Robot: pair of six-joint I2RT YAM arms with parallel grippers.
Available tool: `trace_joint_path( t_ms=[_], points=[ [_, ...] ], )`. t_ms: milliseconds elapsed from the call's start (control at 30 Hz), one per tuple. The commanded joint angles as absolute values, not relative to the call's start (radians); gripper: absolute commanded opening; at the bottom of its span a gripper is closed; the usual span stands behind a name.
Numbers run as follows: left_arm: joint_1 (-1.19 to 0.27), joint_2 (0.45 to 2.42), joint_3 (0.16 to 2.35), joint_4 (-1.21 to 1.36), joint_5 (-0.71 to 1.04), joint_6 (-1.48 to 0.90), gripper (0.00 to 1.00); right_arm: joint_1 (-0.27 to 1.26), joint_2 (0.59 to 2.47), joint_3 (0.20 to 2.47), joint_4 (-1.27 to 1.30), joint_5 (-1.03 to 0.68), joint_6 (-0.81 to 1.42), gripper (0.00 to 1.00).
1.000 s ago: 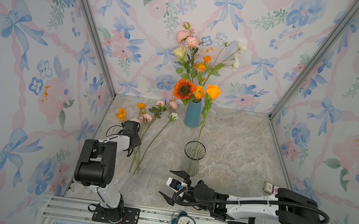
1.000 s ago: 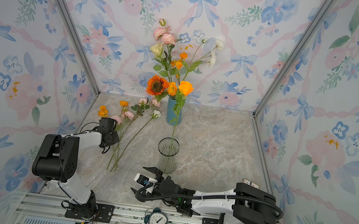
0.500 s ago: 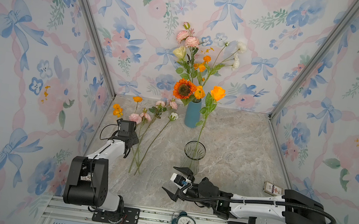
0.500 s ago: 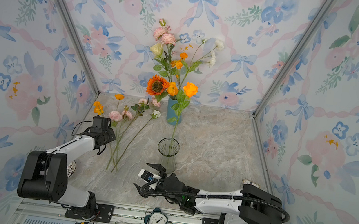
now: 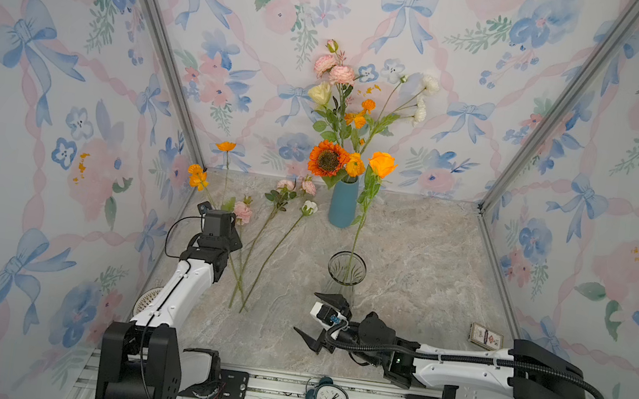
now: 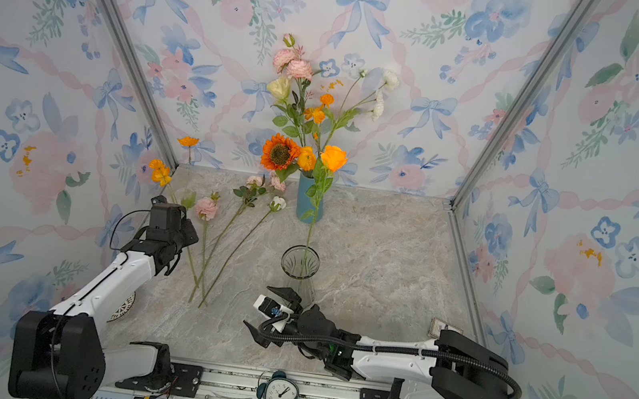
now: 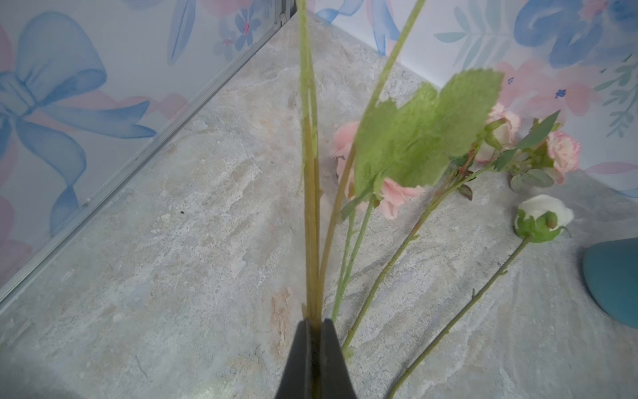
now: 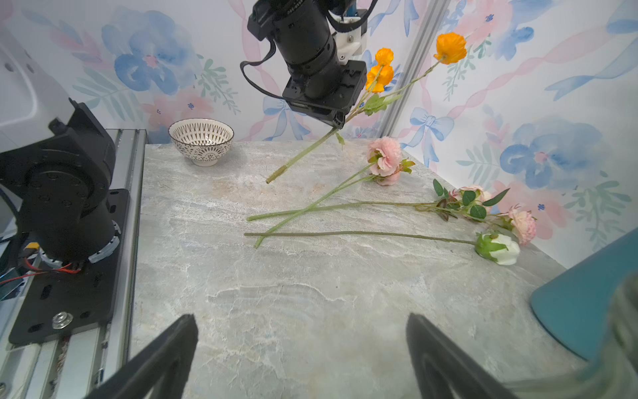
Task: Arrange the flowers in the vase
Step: 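Grasp an orange ranunculus stem in the pile with the left gripper and lift, then carry the orange ranunculus above the ribbed glass vase with the left gripper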
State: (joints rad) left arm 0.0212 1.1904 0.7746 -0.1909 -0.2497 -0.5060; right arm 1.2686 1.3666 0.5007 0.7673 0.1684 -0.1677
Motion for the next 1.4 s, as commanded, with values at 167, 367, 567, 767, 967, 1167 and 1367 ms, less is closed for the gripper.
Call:
trace_joint_path(
  t_ms=[167, 367, 567, 767, 967, 1167, 1367],
  points=[
    [0.012, 1.06, 0.817, -0.208, -0.16, -0.459, 0.0, 1.261, 1.334, 0.481, 0.785, 0.156, -0.15, 0.97],
    [-0.096, 0.96, 0.879, -0.194, -0.176, -0.398, 0.0, 1.257, 1.271, 0.456, 0.771, 0.162, -0.165, 0.97],
    [-0.228, 0.812, 0.865, -0.043, -0.208, -0.363, 0.0, 1.235, 1.204, 0.43, 0.752, 0.182, -0.178, 0.97],
    [-0.254, 0.711, 0.782, 0.268, -0.041, -0.342, 0.0, 1.207, 1.09, 0.379, 0.744, 0.247, -0.186, 0.97],
    [-0.395, 0.789, 0.738, 0.599, 0.13, -0.317, 0.0, 1.109, 0.929, 0.283, 0.777, 0.32, -0.109, 0.97],
    [-0.61, 0.976, 0.816, 0.719, 0.177, -0.174, 0.0, 1.02, 0.82, 0.253, 0.722, 0.309, -0.048, 0.97],
    [-0.728, 1.145, 0.848, 0.893, 0.215, -0.107, 0.0, 0.992, 0.842, 0.262, 0.716, 0.243, -0.031, 0.97]
  ],
)
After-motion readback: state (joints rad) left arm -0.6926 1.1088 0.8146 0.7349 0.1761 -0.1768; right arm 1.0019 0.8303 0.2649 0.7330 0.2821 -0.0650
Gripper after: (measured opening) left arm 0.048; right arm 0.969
